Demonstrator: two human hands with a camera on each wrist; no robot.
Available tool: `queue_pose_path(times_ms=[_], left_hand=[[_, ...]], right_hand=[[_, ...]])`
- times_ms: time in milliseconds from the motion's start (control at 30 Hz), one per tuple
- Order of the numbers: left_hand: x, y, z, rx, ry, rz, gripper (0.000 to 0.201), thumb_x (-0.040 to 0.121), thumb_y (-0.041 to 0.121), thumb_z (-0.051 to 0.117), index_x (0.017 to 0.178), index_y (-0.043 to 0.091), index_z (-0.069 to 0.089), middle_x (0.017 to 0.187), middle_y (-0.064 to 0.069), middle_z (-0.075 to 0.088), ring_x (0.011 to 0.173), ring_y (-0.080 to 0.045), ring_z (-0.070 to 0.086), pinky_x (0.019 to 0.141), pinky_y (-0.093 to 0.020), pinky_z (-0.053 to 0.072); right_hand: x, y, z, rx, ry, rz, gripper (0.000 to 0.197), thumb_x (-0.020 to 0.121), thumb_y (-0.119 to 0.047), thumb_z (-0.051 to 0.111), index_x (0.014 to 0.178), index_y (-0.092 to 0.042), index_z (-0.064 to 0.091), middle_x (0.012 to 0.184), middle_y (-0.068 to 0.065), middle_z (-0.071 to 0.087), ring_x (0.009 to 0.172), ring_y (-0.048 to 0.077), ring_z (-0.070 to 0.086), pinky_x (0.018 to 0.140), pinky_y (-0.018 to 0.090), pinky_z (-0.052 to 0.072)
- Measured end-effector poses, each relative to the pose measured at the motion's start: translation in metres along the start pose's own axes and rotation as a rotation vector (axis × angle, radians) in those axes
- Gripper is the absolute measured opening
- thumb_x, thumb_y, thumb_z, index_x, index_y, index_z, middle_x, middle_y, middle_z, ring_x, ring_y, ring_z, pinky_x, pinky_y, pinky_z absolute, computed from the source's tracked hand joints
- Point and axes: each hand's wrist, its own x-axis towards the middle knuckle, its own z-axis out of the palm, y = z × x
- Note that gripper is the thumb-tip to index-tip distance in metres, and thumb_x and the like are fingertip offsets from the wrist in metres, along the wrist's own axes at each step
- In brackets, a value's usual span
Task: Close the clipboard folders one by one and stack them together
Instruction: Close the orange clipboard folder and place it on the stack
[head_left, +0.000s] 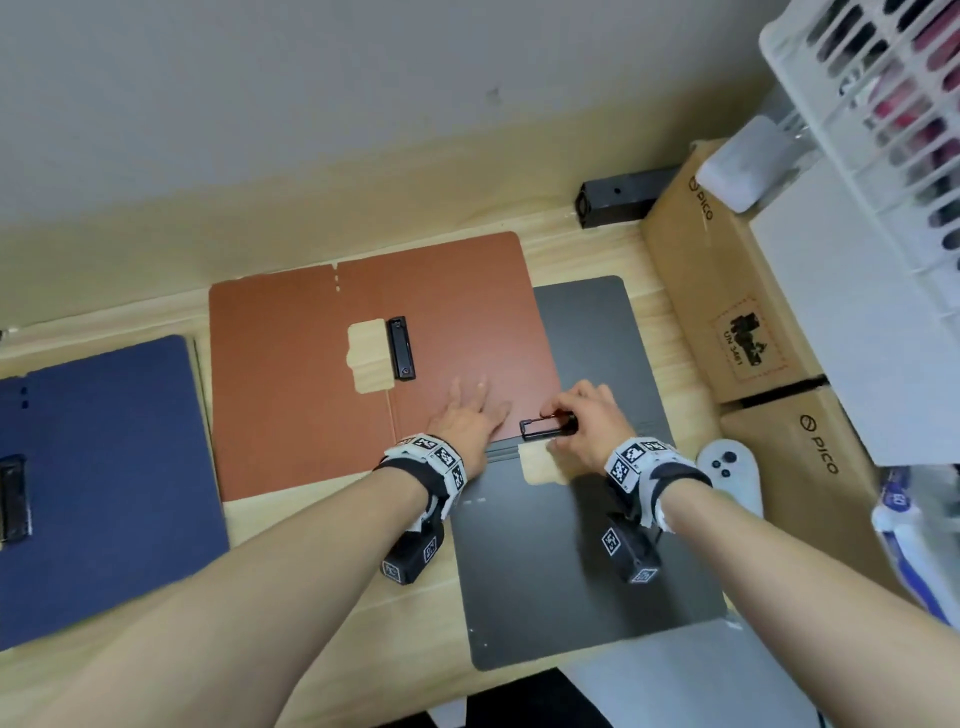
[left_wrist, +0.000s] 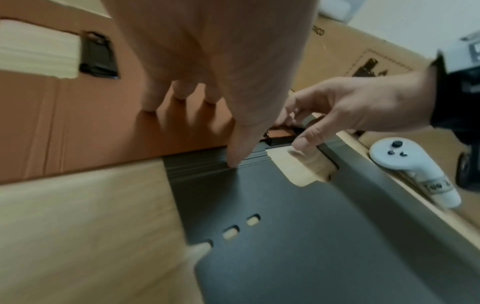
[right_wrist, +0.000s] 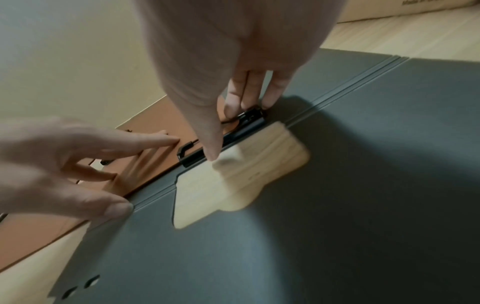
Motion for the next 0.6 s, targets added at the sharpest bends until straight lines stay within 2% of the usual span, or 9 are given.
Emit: queue_pose_path(times_ms=[133, 267, 367, 467, 600], left_hand=[[0.002, 0.001, -0.011, 0.038, -0.047, -0.011, 0.088, 0.085, 0.001, 0.057, 0.154, 0.035, 0.013, 0.163, -0.005, -0.014, 0.148, -0.045, -0.007, 0.114, -0.053, 0.031], [0.002, 0.002, -0.010, 0.049, -0.076, -0.028, 0.089, 0.085, 0.014, 0.060, 0.154, 0.036, 0.008, 0.163, -0.004, -0.017, 0.147, -0.045, -0.010, 0.115, -0.054, 0.030], [0.003, 0.003, -0.009, 0.064, -0.064, -0.030, 0.091, 0.083, 0.019, 0.063, 0.154, 0.036, 0.007, 0.163, -0.003, -0.017, 0.148, -0.044, -0.009, 0.111, -0.053, 0.036], [0.001, 0.003, -0.013, 0.100, -0.053, -0.022, 0.091, 0.083, 0.015, 0.061, 0.154, 0.035, 0.006, 0.163, -0.004, -0.016, 0.148, -0.044, -0.006, 0.108, -0.052, 0.039], [0.003, 0.001, -0.014, 0.190, -0.031, -0.012, 0.093, 0.084, 0.012, 0.061, 0.155, 0.030, 0.004, 0.163, -0.009, -0.012, 0.147, -0.047, 0.001, 0.102, -0.055, 0.044]], right_hand=[[0.009, -0.003, 0.003, -0.055, 0.047, -0.020, 0.030, 0.071, -0.024, 0.075, 0.096, -0.034, 0.062, 0.096, -0.009, 0.044, 0.095, 0.012, 0.034, 0.084, 0.029, 0.036], [0.014, -0.001, 0.006, -0.067, 0.037, -0.013, 0.030, 0.070, -0.027, 0.078, 0.093, -0.034, 0.061, 0.096, -0.011, 0.042, 0.094, 0.010, 0.029, 0.084, 0.031, 0.031], [0.013, 0.001, 0.007, -0.062, 0.067, -0.024, 0.026, 0.070, -0.027, 0.078, 0.089, -0.032, 0.060, 0.095, -0.011, 0.043, 0.094, 0.011, 0.030, 0.082, 0.030, 0.030], [0.013, 0.002, 0.008, -0.069, 0.090, -0.039, 0.024, 0.069, -0.029, 0.078, 0.086, -0.031, 0.060, 0.094, -0.011, 0.045, 0.096, 0.013, 0.034, 0.083, 0.030, 0.032], [0.012, 0.007, 0.010, -0.074, 0.106, -0.070, 0.023, 0.069, -0.032, 0.079, 0.083, -0.028, 0.061, 0.092, -0.010, 0.047, 0.095, 0.014, 0.036, 0.083, 0.030, 0.035]])
